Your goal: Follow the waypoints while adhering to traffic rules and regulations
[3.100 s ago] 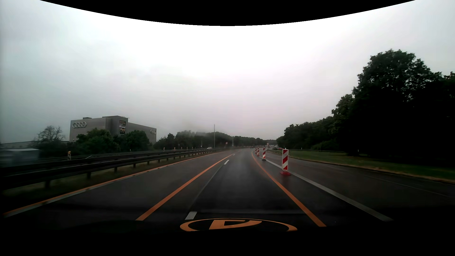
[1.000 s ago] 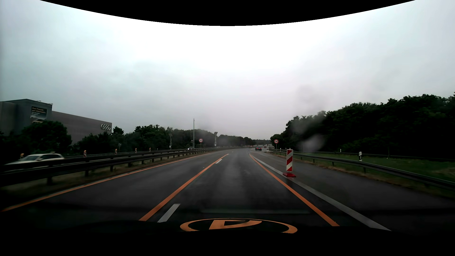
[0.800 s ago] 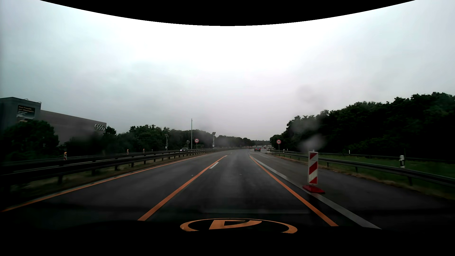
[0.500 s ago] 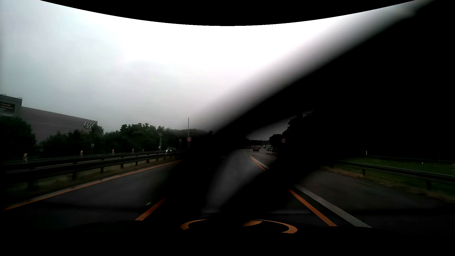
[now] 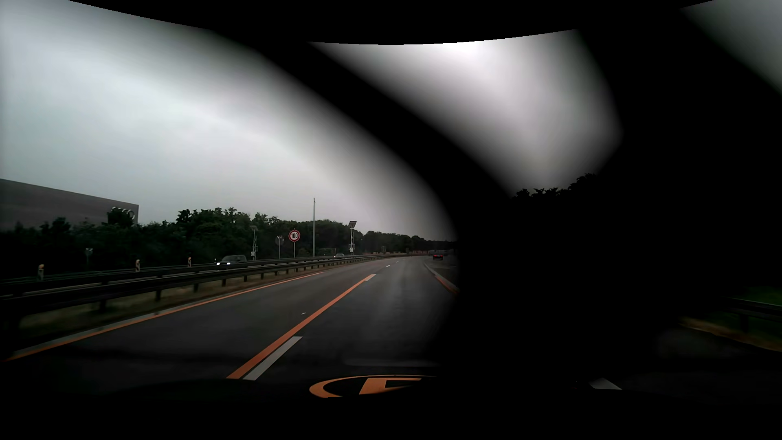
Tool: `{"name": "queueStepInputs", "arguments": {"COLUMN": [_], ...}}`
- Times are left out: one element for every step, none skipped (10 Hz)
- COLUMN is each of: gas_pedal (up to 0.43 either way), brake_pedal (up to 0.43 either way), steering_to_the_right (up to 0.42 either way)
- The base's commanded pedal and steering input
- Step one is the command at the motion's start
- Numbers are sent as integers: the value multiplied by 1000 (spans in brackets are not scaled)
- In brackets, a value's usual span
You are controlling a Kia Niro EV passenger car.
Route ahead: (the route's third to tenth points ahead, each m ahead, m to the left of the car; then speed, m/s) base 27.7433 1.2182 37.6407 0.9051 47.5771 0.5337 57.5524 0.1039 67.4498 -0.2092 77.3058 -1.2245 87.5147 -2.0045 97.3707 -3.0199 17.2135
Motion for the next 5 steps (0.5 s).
{"name": "queueStepInputs", "arguments": {"gas_pedal": [177,177,177,177,177], "brake_pedal": [0,0,0,0,0], "steering_to_the_right": [5,5,4,5,5]}}
